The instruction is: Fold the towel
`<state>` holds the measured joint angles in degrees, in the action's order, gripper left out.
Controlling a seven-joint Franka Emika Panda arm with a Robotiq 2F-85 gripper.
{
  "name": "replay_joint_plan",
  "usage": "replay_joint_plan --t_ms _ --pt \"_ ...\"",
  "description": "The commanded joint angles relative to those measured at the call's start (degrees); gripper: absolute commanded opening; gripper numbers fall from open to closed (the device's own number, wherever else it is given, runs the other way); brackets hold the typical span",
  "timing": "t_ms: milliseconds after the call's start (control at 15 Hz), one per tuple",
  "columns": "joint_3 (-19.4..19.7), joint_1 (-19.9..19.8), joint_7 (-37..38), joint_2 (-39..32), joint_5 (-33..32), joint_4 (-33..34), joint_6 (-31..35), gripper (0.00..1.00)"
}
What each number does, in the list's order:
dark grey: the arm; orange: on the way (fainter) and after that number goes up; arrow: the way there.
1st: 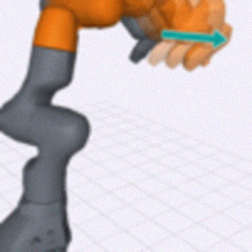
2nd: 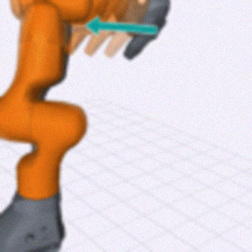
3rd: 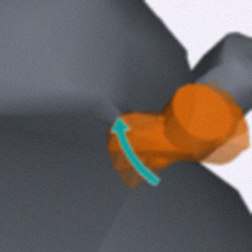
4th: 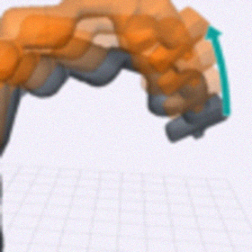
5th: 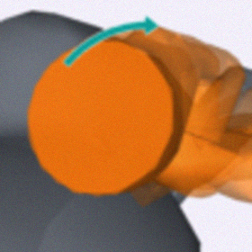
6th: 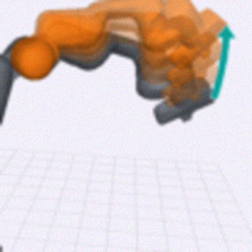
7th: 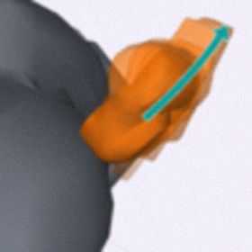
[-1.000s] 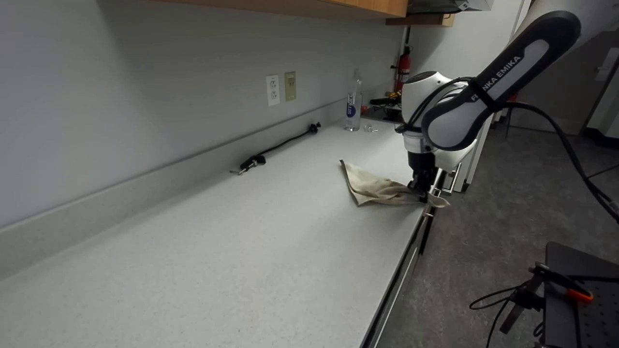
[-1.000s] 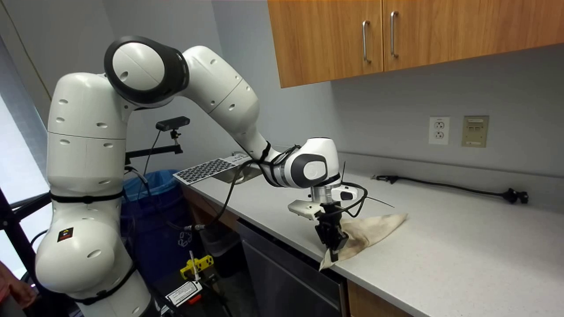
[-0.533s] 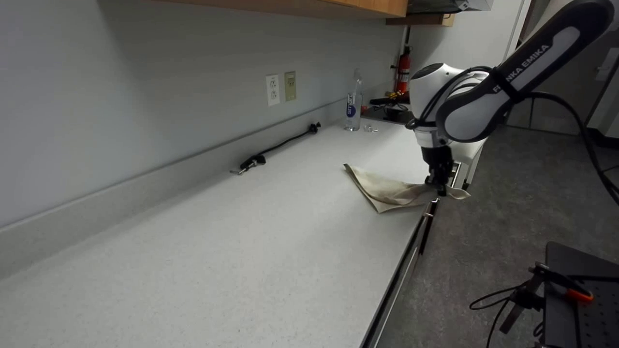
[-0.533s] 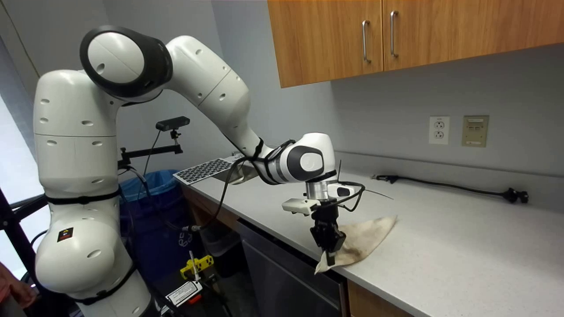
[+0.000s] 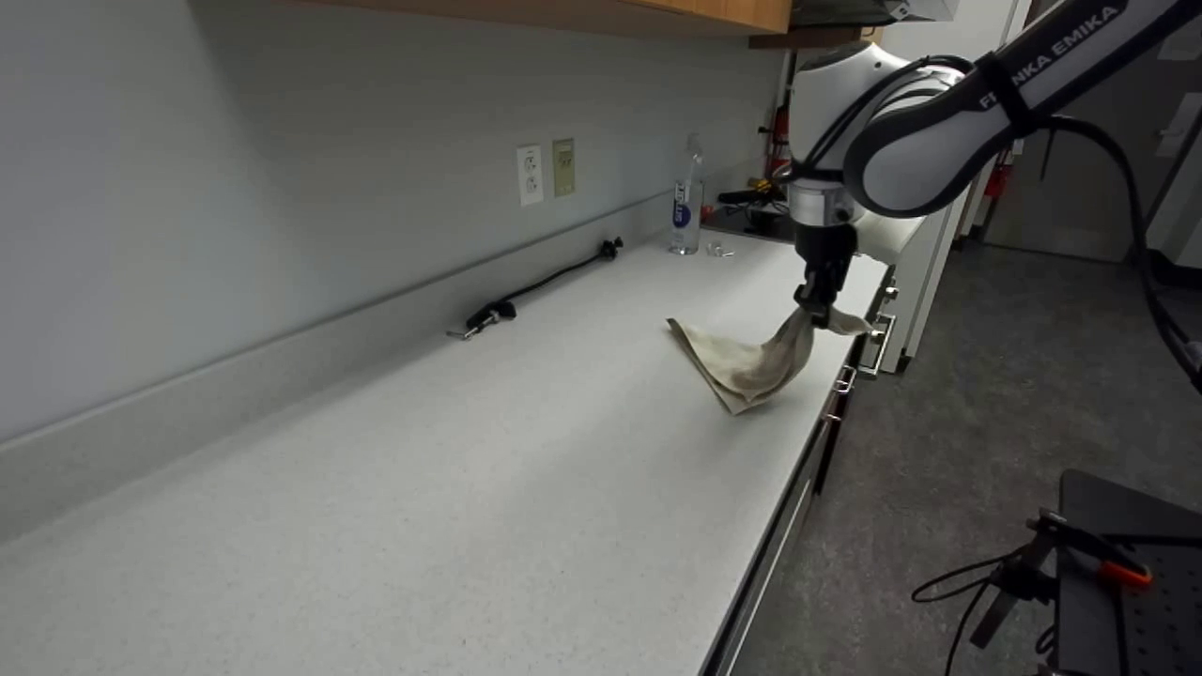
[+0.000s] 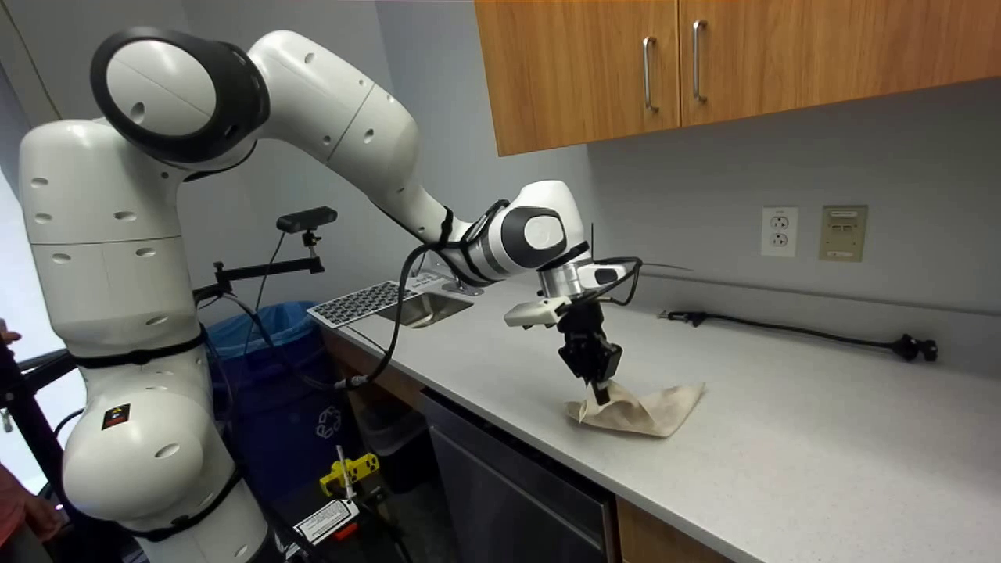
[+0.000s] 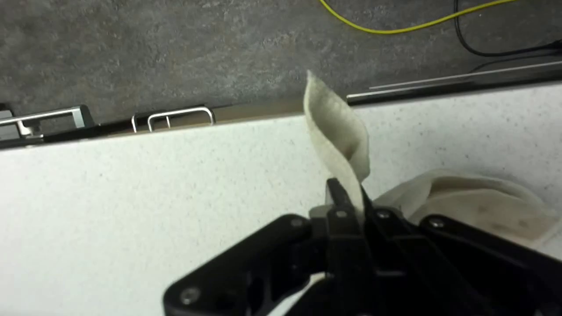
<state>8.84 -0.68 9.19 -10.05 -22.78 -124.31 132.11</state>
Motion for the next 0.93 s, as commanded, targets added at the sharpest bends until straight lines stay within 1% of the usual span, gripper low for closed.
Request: replay_joint_plan --t_ms 0,200,533,733,867 --pt "-2.1 -0.2 -0.2 -0.6 0.6 2.8 2.7 0.01" --pt "-3.0 -0.4 -0.8 -0.9 1.5 3.2 7.9 0.01" --pt "-3.3 -0.6 -2.4 -2.1 2.1 2.9 18.2 0.01" --pt "-1.9 0.1 -0.5 -2.9 -1.3 3.0 23.8 0.01" --pt "-0.8 0.7 0.6 -3.0 -3.3 3.2 24.8 0.01"
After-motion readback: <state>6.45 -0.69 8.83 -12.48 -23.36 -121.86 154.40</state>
